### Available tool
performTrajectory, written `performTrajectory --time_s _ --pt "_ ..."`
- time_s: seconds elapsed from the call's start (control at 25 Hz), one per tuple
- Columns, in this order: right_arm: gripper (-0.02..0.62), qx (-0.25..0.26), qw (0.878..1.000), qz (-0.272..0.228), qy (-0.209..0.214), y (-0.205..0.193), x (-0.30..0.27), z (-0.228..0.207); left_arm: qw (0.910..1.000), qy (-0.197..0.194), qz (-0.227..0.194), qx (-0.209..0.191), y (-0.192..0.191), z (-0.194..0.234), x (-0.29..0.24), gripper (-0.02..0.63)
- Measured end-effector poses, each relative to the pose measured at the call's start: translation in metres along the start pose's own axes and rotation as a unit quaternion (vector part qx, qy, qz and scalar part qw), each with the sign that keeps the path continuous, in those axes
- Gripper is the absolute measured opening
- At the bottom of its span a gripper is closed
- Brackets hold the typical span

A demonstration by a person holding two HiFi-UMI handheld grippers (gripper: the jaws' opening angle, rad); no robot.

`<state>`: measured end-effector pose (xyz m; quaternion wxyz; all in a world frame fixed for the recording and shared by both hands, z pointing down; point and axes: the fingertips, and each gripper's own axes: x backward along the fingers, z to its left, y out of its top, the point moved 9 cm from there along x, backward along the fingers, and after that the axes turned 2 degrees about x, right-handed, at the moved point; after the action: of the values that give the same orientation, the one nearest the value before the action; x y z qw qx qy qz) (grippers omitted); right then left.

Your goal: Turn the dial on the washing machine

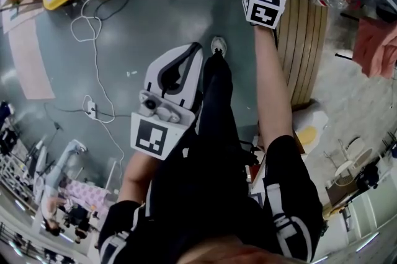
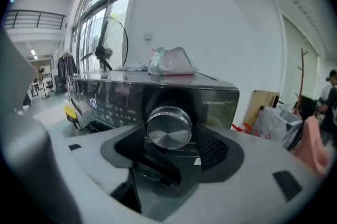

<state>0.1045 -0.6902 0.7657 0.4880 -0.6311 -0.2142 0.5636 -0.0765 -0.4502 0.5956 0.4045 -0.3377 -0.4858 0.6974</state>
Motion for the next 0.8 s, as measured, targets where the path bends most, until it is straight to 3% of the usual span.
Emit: performTrajectory --time_s 0.16,0.28,0.32,0.4,0.48,0.52,0.68,0.8 --pt "0.313 -0.096 0.994 -0.019 0.041 -0.009 0.001 -0.012 1.0 -0.003 -0.002 0.004 0.0 0.002 0.001 0.023" --pt "0.288 -0.108 0.993 -0.016 0.052 -0.008 -0.004 -0.012 1.0 0.0 -0.004 0.003 0.002 0.005 0.0 0.023" --pt "0.287 -0.082 0.996 -0.012 0.04 -0.006 -0.004 -0.009 1.0 0.001 -0.005 0.002 0.002 0.006 0.0 0.023" --pt "0.285 0.031 0.999 0.002 -0.011 -0.002 -0.004 0.003 1.0 0.005 -0.004 0.002 0.001 0.008 0.0 0.023" --pt "0.285 0.122 0.991 0.009 -0.049 -0.003 -0.004 0.014 0.9999 0.008 -0.004 0.008 -0.001 0.011 0.001 0.023" --pt "0.287 0.117 0.992 0.006 -0.047 -0.003 -0.004 0.014 0.9999 0.009 -0.004 0.009 -0.001 0.011 0.002 0.023" --pt "0.306 -0.015 1.0 -0.024 0.007 -0.007 -0.004 -0.001 0.9999 0.007 -0.003 0.009 -0.003 0.014 0.0 0.023" --pt "0.29 -0.052 0.998 -0.017 0.026 -0.008 -0.01 -0.004 0.9999 0.004 -0.003 0.009 -0.004 0.016 -0.001 0.023"
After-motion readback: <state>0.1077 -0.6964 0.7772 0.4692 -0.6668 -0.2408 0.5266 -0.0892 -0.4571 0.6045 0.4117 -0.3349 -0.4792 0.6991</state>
